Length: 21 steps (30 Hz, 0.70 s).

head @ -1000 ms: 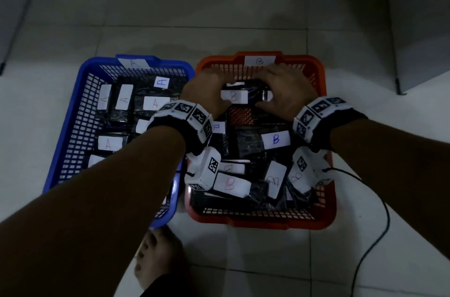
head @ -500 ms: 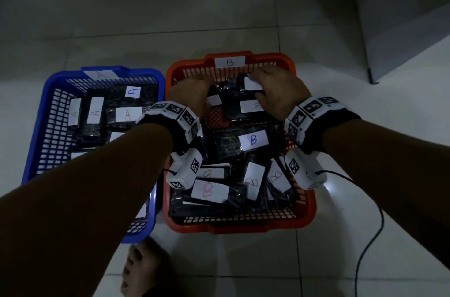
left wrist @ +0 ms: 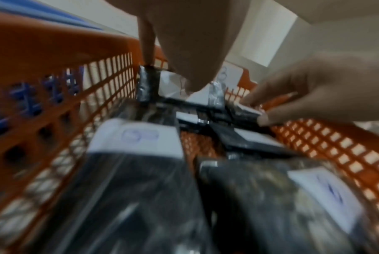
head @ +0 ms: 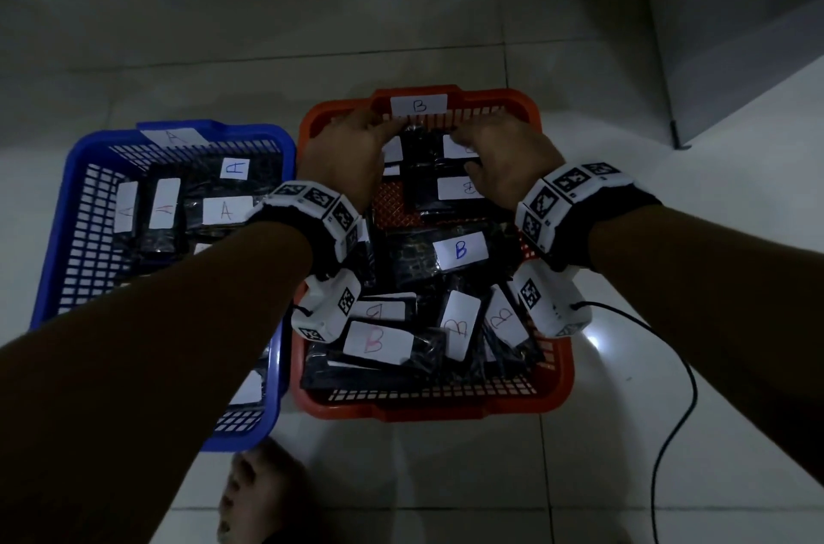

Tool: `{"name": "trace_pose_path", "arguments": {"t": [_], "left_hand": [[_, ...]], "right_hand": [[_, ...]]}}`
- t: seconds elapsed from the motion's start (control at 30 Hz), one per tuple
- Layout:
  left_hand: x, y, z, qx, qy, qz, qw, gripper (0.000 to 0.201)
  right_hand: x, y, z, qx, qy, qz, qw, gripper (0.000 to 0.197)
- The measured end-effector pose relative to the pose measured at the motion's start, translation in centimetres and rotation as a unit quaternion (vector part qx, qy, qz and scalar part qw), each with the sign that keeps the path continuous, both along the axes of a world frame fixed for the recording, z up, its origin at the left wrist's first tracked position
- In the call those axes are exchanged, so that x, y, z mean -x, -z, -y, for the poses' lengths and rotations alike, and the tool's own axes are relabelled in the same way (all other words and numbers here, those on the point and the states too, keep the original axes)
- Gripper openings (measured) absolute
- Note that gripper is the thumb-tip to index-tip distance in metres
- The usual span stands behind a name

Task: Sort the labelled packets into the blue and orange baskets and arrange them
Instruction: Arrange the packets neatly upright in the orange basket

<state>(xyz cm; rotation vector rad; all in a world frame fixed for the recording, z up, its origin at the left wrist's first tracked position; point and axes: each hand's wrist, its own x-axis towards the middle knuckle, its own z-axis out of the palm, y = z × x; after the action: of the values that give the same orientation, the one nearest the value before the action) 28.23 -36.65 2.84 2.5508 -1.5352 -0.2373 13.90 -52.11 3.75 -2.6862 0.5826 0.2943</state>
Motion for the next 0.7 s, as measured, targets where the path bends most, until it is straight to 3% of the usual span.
{"name": "trace_pose_path", "arguments": {"t": [0.27,0.47,0.7], "left_hand": [[-0.24,0.12,0.35,-0.118,0.009,0.056,0.991,0.064],[-0.62,-0.14,0.31,-0.088,-0.031,-0.003,0.996,0.053],[-0.75,-0.32,0.45,-0.087,-0.004,-0.024,0.996,0.048]], "right_hand": [[-0.07,-0.04,-0.1,0.006,-0.007,-0.008,1.0,0.044],[0.17,-0.03,-0.07,-0.001,0.0,0.007,1.0,0.047],[0.15,-0.42,-0.3,-0.043,0.01,0.003,0.999,0.062]]}}
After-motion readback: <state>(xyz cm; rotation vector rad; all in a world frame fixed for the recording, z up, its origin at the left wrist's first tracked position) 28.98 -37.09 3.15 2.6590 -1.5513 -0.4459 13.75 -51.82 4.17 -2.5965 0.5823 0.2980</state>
